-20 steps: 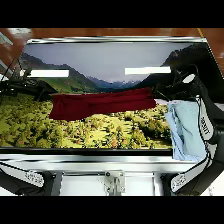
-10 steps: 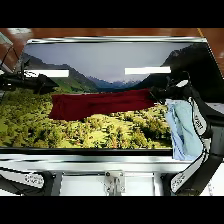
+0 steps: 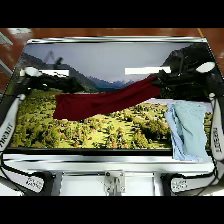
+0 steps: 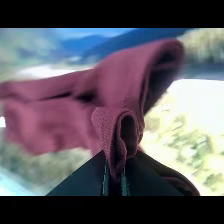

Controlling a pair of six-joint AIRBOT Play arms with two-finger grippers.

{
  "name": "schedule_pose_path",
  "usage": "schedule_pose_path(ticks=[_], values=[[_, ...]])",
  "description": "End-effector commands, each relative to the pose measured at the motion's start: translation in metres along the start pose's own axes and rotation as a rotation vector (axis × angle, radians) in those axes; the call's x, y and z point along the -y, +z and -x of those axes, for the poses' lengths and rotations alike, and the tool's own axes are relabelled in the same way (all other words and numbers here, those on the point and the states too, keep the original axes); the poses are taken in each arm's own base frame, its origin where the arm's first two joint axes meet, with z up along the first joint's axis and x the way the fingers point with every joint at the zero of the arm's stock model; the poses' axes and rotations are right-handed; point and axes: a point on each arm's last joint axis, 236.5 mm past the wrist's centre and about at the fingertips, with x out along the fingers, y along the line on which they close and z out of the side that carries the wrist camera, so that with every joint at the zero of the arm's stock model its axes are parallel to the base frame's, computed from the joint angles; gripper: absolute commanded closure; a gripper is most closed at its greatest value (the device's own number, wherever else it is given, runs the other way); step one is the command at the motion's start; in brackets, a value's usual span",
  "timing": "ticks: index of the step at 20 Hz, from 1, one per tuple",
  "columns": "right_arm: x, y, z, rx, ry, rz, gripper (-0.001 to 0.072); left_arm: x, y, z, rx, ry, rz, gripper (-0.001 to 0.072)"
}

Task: Fold the shirts.

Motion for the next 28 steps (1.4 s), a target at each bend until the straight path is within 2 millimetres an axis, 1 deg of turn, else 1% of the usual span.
schedule_pose_path(ticks=[1, 4, 6, 8, 9, 10, 11, 12, 13, 14, 15, 16, 17, 18, 20, 21, 22, 23, 24, 25, 27, 28], values=[[-0.054, -0.021, 0.048, -0.012, 0.039, 0.065, 0.0644, 0.046, -0.029, -0.07, -0.05, -0.052, -0.028, 0.0665], [-0.086, -0.034, 0.08, 0.011, 0.053, 0.091, 0.0644, 0.089, -0.054, -0.121, -0.074, -0.136, 0.005, 0.0665], [-0.101, -0.041, 0.094, 0.023, 0.058, 0.098, 0.0644, 0.116, -0.078, -0.153, -0.108, -0.199, 0.055, 0.0665], [-0.112, -0.047, 0.106, 0.034, 0.062, 0.107, 0.0644, 0.147, -0.109, -0.182, -0.164, -0.276, 0.13, 0.0665], [-0.117, -0.049, 0.111, 0.046, 0.063, 0.112, 0.0644, 0.158, -0.124, -0.195, -0.185, -0.299, 0.163, 0.0665], [-0.122, -0.05, 0.117, 0.058, 0.065, 0.118, 0.0644, 0.162, -0.131, -0.206, -0.183, -0.302, 0.188, 0.0665], [-0.127, -0.053, 0.121, 0.065, 0.067, 0.117, 0.0644, 0.161, -0.13, -0.214, -0.163, -0.296, 0.214, 0.0665], [-0.13, -0.056, 0.126, 0.068, 0.068, 0.121, 0.0644, 0.157, -0.123, -0.216, -0.136, -0.289, 0.227, 0.0666], [-0.133, -0.057, 0.129, 0.071, 0.066, 0.128, 0.0644, 0.152, -0.111, -0.211, -0.107, -0.285, 0.219, 0.0667], [-0.131, -0.058, 0.13, 0.075, 0.054, 0.122, 0.0644, 0.147, -0.096, -0.201, -0.075, -0.288, 0.207, 0.0668], [-0.13, -0.058, 0.129, 0.072, 0.05, 0.111, 0.0644, 0.139, -0.075, -0.186, -0.034, -0.284, 0.183, 0.0668], [-0.129, -0.058, 0.125, 0.071, 0.036, 0.116, 0.0644, 0.131, -0.054, -0.166, 0.006, -0.27, 0.154, 0.0668], [-0.129, -0.057, 0.117, 0.068, 0.018, 0.128, 0.0644, 0.119, -0.032, -0.138, 0.049, -0.243, 0.108, 0.0669], [-0.133, -0.057, 0.106, 0.066, 0.013, 0.149, 0.0644, 0.107, -0.011, -0.108, 0.09, -0.211, 0.062, 0.0669], [-0.151, -0.055, 0.074, 0.066, 0.029, 0.197, 0.0644, 0.082, 0.032, -0.029, 0.197, -0.133, -0.024, 0.0668], [-0.164, -0.055, 0.052, 0.067, 0.05, 0.219, 0.0644, 0.071, 0.053, 0.018, 0.27, -0.094, -0.049, 0.0668], [-0.177, -0.056, 0.029, 0.069, 0.071, 0.237, 0.0644, 0.062, 0.07, 0.065, 0.348, -0.065, -0.06, 0.0668], [-0.189, -0.06, 0.002, 0.064, 0.091, 0.252, 0.0644, 0.055, 0.085, 0.115, 0.435, -0.04, -0.063, 0.0668], [-0.198, -0.066, -0.024, 0.054, 0.105, 0.26, 0.0643, 0.05, 0.094, 0.164, 0.52, -0.013, -0.065, 0.0668], [-0.205, -0.075, -0.055, 0.034, 0.114, 0.264, 0.0643, 0.047, 0.097, 0.205, 0.586, 0.01, -0.061, 0.0667], [-0.209, -0.101, -0.116, -0.023, 0.118, 0.238, 0.0643, 0.047, 0.091, 0.274, 0.685, 0.057, -0.075, 0.0667], [-0.209, -0.115, -0.143, -0.053, 0.126, 0.211, 0.0636, 0.049, 0.084, 0.298, 0.712, 0.076, -0.085, 0.0667]])
